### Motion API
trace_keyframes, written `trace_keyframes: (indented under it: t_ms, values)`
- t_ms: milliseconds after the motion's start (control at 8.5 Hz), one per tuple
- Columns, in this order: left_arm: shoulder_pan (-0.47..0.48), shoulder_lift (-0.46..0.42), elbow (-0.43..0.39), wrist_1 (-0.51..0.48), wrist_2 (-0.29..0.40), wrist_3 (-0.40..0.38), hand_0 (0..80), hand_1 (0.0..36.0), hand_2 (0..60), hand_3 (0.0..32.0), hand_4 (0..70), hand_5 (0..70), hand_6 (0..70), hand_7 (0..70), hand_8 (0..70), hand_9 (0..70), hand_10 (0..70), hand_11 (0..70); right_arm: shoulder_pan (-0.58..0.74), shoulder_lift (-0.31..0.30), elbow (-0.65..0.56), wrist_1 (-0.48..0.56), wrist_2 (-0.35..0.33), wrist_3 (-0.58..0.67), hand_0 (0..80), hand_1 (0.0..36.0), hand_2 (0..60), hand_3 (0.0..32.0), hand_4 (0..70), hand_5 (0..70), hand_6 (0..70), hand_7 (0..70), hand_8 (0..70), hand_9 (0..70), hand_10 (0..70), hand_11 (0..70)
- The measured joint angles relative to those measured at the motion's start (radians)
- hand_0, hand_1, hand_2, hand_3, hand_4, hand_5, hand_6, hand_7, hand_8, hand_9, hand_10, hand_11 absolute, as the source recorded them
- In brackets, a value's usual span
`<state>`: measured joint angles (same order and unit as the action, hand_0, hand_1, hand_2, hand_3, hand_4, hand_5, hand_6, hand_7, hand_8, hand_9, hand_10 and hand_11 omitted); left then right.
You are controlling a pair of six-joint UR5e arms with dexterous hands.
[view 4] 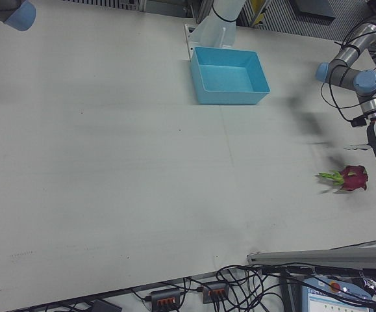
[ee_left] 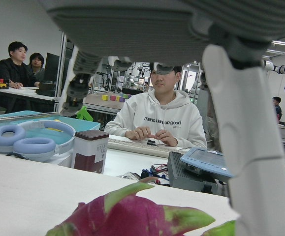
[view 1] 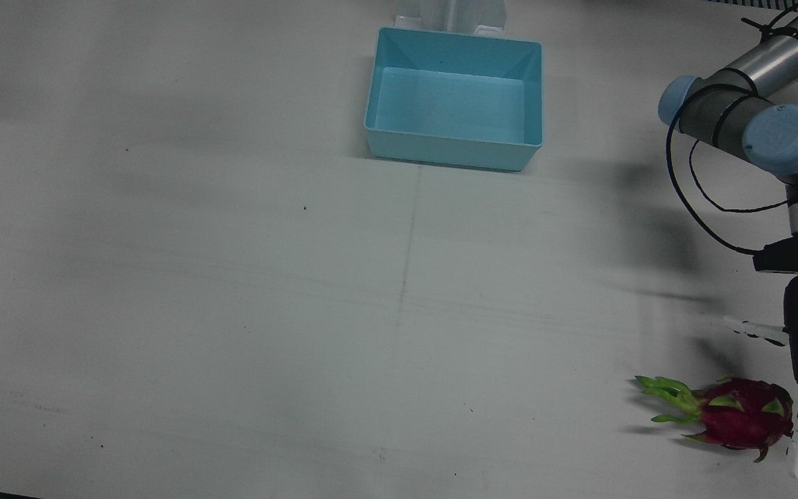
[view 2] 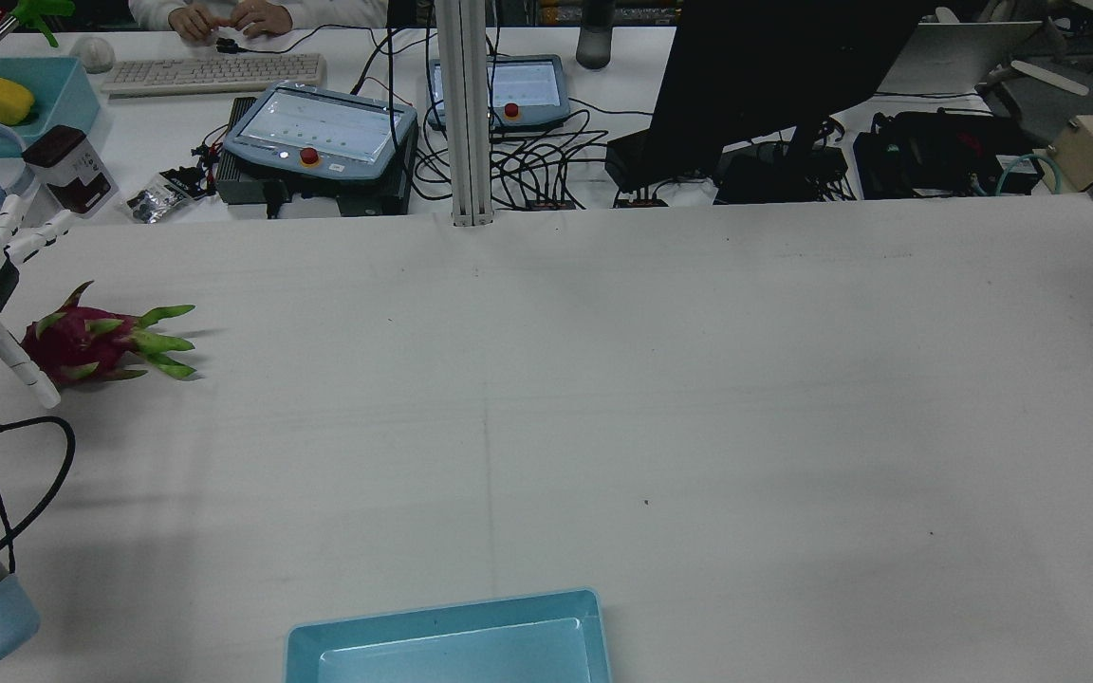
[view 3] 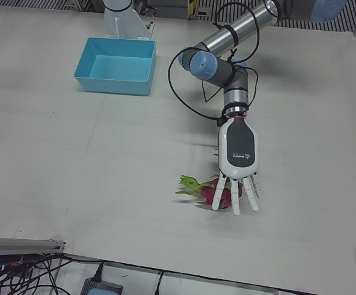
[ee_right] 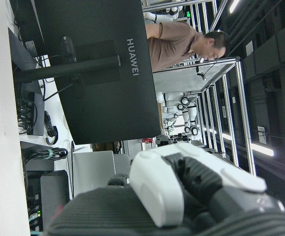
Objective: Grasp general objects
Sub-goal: 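Move the left hand down beside the pink dragon fruit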
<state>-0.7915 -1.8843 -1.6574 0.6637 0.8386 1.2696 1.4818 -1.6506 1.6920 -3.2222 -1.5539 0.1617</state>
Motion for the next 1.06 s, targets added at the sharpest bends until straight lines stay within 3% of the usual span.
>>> trace_keyframes:
  t_ms: [118,353,824,941,1059]
  values:
    - [0.002,0.000,0.048,-0.033,-0.002,-0.002,47.8,10.0,0.0,29.4,0.0,0.0,0.0,0.0,0.7,0.0,0.0,0.0,0.000,0.000,0.000,0.000,0.000,0.000,0.0,0.0,0.0,0.0,0.0,0.0,0.0,0.0,0.0,0.0,0.0,0.0]
    - [0.004,-0.003,0.086,-0.063,-0.003,-0.002,47.5,9.0,0.0,29.8,0.0,0.0,0.0,0.0,1.6,0.0,0.0,0.0,0.000,0.000,0.000,0.000,0.001,0.000,0.0,0.0,0.0,0.0,0.0,0.0,0.0,0.0,0.0,0.0,0.0,0.0]
    - [0.006,-0.028,0.146,-0.111,-0.003,0.005,47.4,8.8,0.0,20.6,3.2,0.8,0.0,0.0,2.2,0.0,0.0,0.0,0.000,0.000,-0.001,0.000,0.000,-0.001,0.0,0.0,0.0,0.0,0.0,0.0,0.0,0.0,0.0,0.0,0.0,0.0]
    - [0.006,-0.034,0.171,-0.132,-0.003,0.005,47.4,8.5,0.0,0.8,0.0,70.0,0.0,0.0,2.9,0.0,0.0,0.0,0.000,0.000,-0.001,0.000,0.000,-0.001,0.0,0.0,0.0,0.0,0.0,0.0,0.0,0.0,0.0,0.0,0.0,0.0]
    - [0.006,-0.046,0.198,-0.146,-0.003,0.006,47.5,8.8,0.0,0.0,0.0,70.0,0.0,0.0,2.5,0.0,0.0,0.0,0.000,0.000,-0.001,0.000,0.000,-0.001,0.0,0.0,0.0,0.0,0.0,0.0,0.0,0.0,0.0,0.0,0.0,0.0]
